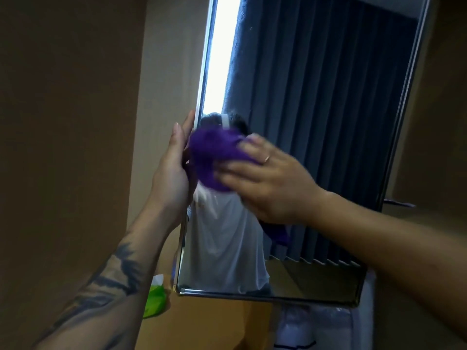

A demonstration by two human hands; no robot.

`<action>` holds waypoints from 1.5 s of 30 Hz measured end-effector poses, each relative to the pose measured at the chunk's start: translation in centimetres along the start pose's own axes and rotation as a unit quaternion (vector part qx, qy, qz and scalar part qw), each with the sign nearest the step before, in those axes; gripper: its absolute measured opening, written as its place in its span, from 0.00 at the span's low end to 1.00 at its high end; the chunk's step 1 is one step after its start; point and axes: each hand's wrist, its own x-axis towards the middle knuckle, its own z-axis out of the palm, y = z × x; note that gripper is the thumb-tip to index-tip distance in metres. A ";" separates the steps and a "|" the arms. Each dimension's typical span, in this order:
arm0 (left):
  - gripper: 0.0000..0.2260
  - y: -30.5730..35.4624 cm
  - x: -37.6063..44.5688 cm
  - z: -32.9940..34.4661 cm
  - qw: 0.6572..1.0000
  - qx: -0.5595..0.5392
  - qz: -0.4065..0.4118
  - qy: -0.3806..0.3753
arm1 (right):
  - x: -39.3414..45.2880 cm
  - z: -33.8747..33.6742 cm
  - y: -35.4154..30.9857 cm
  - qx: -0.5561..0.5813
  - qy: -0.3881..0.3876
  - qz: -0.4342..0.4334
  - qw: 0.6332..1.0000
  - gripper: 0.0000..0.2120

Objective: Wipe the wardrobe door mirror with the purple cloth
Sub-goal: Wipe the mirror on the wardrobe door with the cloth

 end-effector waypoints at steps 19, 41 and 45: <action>0.20 0.1 -1.2 -0.6 0.999 0.036 -0.016 0.011 | -2.0 2.2 -4.7 0.031 -0.018 -0.102 0.994 0.16; 0.19 -1.0 -1.0 -1.1 1.000 -0.015 -0.007 0.013 | -1.6 1.6 -4.1 0.035 -0.029 -0.119 0.992 0.16; 0.20 -1.3 -0.8 -1.7 1.000 -0.008 0.005 -0.013 | 0.0 0.2 0.9 0.000 0.018 0.041 0.999 0.18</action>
